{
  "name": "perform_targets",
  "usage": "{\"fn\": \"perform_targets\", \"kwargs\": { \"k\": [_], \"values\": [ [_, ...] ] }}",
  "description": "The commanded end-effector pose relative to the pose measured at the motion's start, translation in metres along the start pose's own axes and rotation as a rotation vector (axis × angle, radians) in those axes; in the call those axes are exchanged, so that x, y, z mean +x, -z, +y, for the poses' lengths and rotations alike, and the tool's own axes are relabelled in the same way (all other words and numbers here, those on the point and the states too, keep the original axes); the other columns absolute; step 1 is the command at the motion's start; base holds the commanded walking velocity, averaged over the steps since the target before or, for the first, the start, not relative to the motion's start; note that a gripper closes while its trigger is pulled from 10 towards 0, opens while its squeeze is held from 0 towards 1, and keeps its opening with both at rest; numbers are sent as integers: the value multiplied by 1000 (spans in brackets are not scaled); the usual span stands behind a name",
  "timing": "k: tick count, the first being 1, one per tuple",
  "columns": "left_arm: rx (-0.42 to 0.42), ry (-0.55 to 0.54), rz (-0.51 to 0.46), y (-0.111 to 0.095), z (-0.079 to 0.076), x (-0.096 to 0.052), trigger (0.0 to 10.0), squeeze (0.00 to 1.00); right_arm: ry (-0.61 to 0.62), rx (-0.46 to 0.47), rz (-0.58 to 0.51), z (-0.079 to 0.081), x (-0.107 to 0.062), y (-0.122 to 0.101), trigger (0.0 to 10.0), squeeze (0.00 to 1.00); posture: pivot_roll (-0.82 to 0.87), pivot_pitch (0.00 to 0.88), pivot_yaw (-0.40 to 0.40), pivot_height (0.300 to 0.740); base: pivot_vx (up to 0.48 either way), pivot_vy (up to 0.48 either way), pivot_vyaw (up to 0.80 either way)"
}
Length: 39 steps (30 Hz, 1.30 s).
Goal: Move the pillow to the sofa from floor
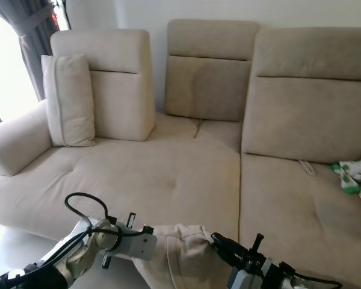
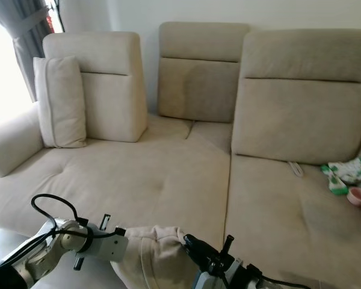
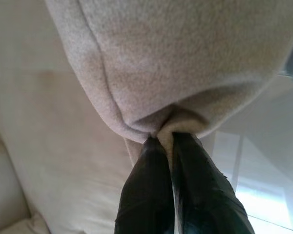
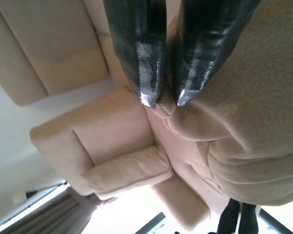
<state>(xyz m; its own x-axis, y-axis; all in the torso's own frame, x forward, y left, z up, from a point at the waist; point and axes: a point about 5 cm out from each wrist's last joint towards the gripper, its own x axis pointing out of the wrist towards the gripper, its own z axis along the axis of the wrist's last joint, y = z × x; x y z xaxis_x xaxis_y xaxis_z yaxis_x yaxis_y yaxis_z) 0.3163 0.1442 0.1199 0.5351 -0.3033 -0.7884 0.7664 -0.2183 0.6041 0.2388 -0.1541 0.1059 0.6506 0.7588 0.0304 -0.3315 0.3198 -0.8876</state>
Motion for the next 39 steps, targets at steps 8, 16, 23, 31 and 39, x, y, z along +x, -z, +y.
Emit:
{"fn": "perform_targets", "kwargs": {
  "k": [8, 16, 23, 31, 39],
  "values": [
    [47, -81, 21, 1, 11, 1, 10000, 0, 102, -1, -84, -19, 14, -16, 10000, 0, 183, 0, 13, 696, 0, 0, 0],
    [50, -101, 11, -2, 14, 3, 10000, 0, 147, 42, -67, -23, 16, -19, 10000, 0, 175, 0, 10, 696, 0, 0, 0],
    [55, -126, -7, -5, 16, 6, 10000, 0, 165, 25, -68, -28, 15, -21, 10000, 0, 166, 0, 8, 720, 0, 0, 0],
    [43, -230, -57, -15, 34, 5, 10000, 0, 169, 23, -61, -32, 15, -22, 10000, 0, 163, 0, 3, 740, 0, 0, 0],
    [37, -237, -64, -14, 35, 4, 10000, 0, 183, 17, -62, -36, 16, -22, 10000, 0, 162, 0, 3, 740, 0, 0, 0]
  ]
}}
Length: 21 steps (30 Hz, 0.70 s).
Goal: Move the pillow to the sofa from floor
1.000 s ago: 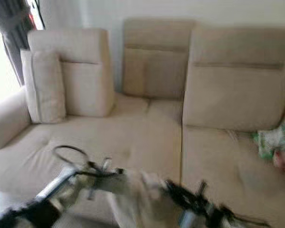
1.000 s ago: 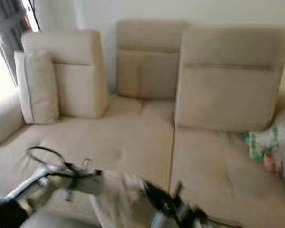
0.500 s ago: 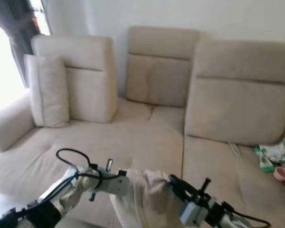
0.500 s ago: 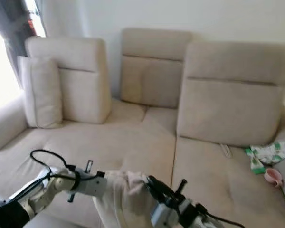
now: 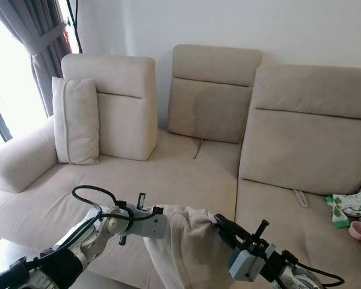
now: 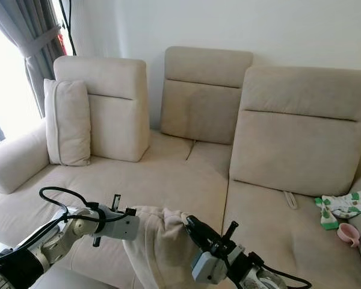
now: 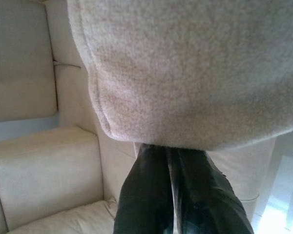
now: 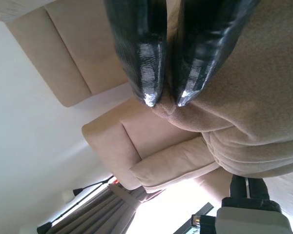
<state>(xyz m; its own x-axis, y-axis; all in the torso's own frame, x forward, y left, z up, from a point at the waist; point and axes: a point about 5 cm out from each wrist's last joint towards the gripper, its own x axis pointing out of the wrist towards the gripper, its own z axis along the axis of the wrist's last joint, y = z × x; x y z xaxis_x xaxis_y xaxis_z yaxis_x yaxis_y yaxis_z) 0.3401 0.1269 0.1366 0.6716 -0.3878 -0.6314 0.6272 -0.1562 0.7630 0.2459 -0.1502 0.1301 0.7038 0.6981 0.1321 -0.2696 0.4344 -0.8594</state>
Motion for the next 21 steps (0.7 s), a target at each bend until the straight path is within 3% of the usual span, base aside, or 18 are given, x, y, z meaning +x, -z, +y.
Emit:
{"fn": "perform_targets", "kwargs": {
  "k": [1, 9, 18, 21],
  "values": [
    [18, -25, -22, -4, 4, 0, 10000, 0, 56, -15, -86, -12, 9, -14, 10000, 0, 162, 0, 3, 740, 0, 0, 0],
    [-25, -75, -80, -14, 12, 1, 10000, 0, 96, 33, -54, -16, 10, -11, 10000, 0, 162, 0, 3, 740, 0, 0, 0],
    [-23, -57, -92, -16, 7, 2, 10000, 0, 93, 42, -51, -14, 10, -12, 10000, 0, 161, 0, 4, 740, 0, 0, -665],
    [-22, -55, -92, -16, 7, 3, 10000, 0, 93, 46, -56, -14, 10, -12, 10000, 0, 160, 0, 6, 740, 0, 0, 0]
  ]
}}
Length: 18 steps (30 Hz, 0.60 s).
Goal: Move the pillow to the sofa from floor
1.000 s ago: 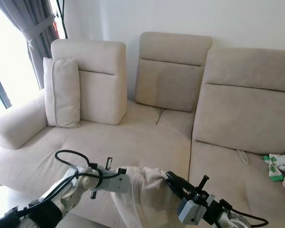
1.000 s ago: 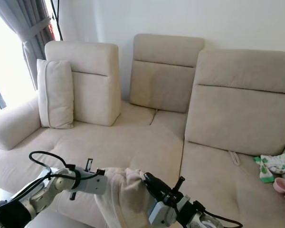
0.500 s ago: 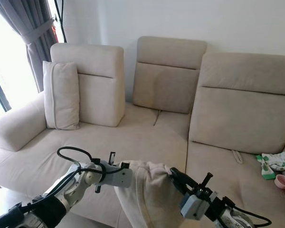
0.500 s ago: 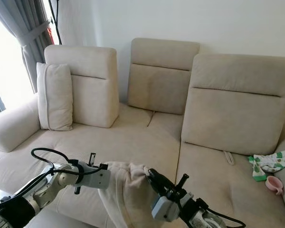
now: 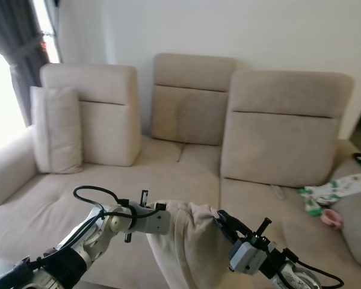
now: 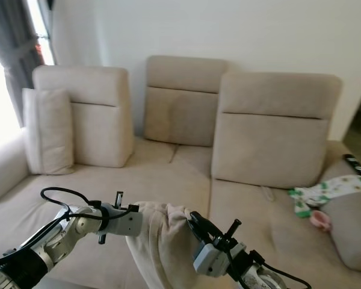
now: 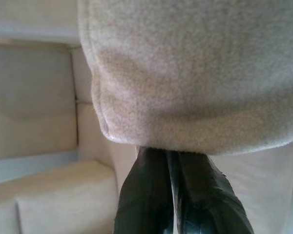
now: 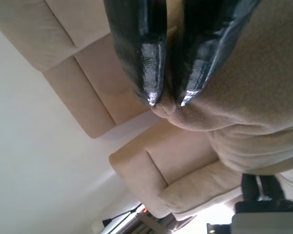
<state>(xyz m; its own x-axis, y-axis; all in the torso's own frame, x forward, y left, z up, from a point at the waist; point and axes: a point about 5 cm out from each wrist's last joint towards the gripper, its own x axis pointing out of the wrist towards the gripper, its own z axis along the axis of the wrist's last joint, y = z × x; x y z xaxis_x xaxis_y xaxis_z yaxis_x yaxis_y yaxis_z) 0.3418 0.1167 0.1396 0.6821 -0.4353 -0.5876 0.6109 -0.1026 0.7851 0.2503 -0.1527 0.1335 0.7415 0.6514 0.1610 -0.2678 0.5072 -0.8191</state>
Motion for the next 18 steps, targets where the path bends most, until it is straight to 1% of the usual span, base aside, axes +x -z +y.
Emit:
{"fn": "perform_targets", "kwargs": {
  "k": [1, 17, 18],
  "values": [
    [16, -7, -47, -8, 2, 0, 10000, 0, 33, -11, -93, -8, 9, -16, 10000, 0, 160, 0, 5, 740, 0, 0, 0],
    [13, -14, -64, -11, 2, 2, 10000, 0, 28, -18, -111, -10, 12, -19, 10000, 0, 155, 0, 3, 740, 0, 0, 0],
    [14, -12, -64, -12, 2, 2, 10000, 0, 32, -21, -113, -11, 12, -20, 10000, 0, 154, 0, 3, 740, 240, 0, 0]
  ]
}}
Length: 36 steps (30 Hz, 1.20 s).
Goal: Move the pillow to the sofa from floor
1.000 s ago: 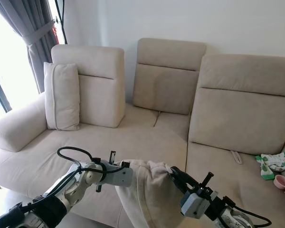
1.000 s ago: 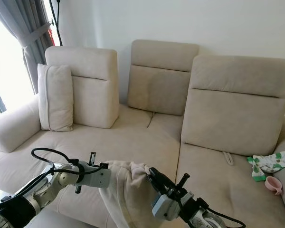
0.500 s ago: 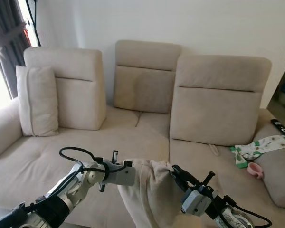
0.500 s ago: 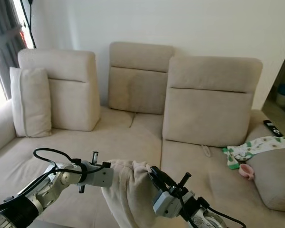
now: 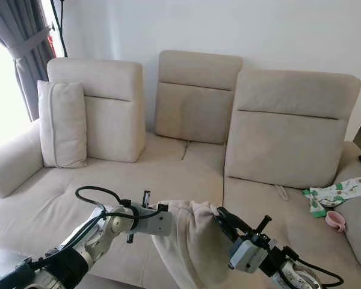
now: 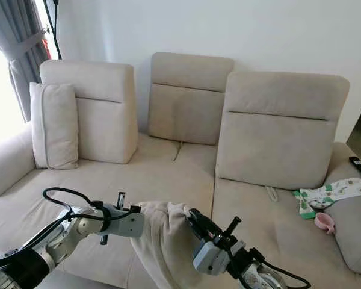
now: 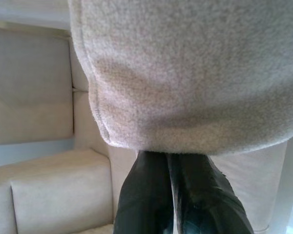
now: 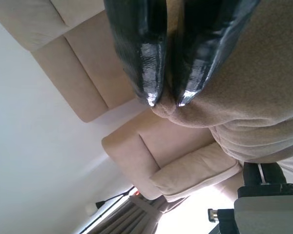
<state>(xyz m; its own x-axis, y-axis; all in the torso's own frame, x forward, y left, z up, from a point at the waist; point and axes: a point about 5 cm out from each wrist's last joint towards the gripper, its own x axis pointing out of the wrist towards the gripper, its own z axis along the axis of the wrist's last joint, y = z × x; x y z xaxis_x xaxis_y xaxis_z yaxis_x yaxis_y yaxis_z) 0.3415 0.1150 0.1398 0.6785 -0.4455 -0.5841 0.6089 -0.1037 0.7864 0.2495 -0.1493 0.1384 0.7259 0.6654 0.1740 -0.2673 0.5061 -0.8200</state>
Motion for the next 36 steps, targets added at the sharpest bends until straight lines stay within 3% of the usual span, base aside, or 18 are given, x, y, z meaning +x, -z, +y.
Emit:
{"fn": "perform_targets", "kwargs": {
  "k": [1, 12, 36],
  "values": [
    [12, -9, -54, -10, 2, 2, 10000, 0, 36, -23, -90, -10, 11, -15, 10000, 0, 154, 0, 3, 740, 240, 0, 0],
    [20, -35, -70, -14, 7, 3, 10000, 0, 108, -73, -105, -28, 15, -17, 10000, 0, 149, 0, 2, 740, 109, 0, 0],
    [33, -43, -83, -17, 9, 5, 10000, 0, 93, -74, -90, -25, 13, -16, 10000, 0, 135, 0, 5, 740, 272, 0, 0]
  ]
}}
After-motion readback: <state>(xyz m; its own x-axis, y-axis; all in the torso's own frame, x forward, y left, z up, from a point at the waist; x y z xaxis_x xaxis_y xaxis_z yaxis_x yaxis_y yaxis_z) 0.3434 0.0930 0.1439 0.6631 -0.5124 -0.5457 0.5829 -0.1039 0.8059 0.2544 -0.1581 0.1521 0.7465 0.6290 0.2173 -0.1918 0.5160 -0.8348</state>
